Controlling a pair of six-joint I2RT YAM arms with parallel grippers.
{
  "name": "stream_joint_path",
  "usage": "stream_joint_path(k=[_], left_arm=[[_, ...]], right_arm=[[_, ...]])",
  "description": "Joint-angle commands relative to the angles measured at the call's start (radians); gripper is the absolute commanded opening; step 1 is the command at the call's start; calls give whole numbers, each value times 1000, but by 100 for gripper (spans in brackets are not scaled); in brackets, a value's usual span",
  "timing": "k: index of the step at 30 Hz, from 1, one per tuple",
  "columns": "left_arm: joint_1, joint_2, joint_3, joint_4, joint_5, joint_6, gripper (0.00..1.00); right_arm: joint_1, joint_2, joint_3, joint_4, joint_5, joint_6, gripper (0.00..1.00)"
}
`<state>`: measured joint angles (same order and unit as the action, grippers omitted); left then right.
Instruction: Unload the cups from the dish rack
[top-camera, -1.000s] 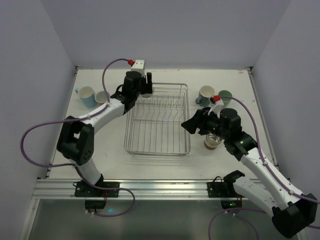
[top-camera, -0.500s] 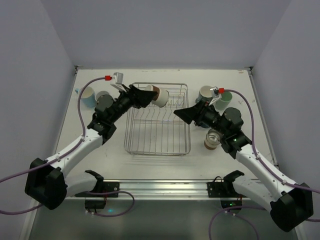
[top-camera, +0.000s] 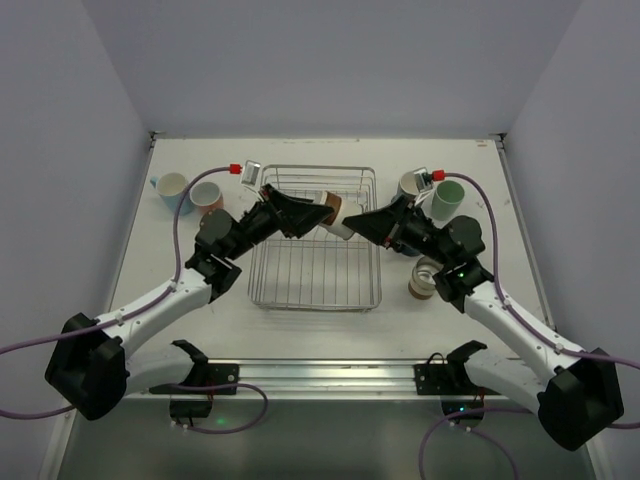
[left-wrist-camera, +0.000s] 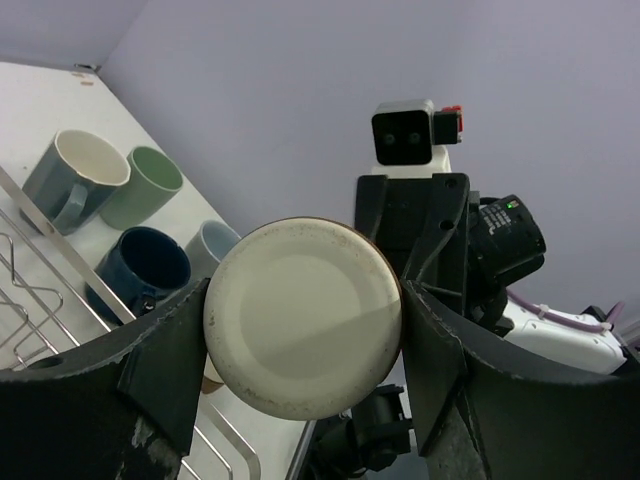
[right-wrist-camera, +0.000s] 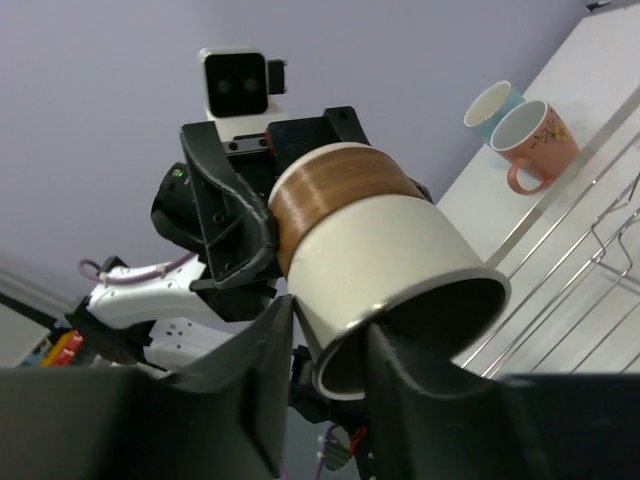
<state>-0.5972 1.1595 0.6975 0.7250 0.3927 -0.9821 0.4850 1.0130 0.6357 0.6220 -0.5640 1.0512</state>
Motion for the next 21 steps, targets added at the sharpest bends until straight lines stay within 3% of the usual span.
stream_joint_path(k=[1,3,5,6,9,13,19,21], left_arm=[[-29,-6,-21,119,54,-27,39],[-29,-7,-29,93,54,-17,60],[-30,-11,-32,71,58,-7,69],[-32,-12,-36,67,67,0,80],[-30,-52,0,-102,52,87,97],[-30,-193,69,-468,-35,265,100],[-29,-369,134,-815,-176,528,100],[-30,-400,160,-958,-235,623,100]], right_arm=[[0,-16,16,79,24,21,26],[0,-37,16,76,38,17,17],[0,-48,19,50,45,3,11],[0,-65,18,32,59,-11,0],[0,-126,77,-238,145,-107,0],[0,-188,270,-847,321,-354,0],[0,-130,530,-1512,628,-510,0],[0,-99,577,-1658,722,-523,0]])
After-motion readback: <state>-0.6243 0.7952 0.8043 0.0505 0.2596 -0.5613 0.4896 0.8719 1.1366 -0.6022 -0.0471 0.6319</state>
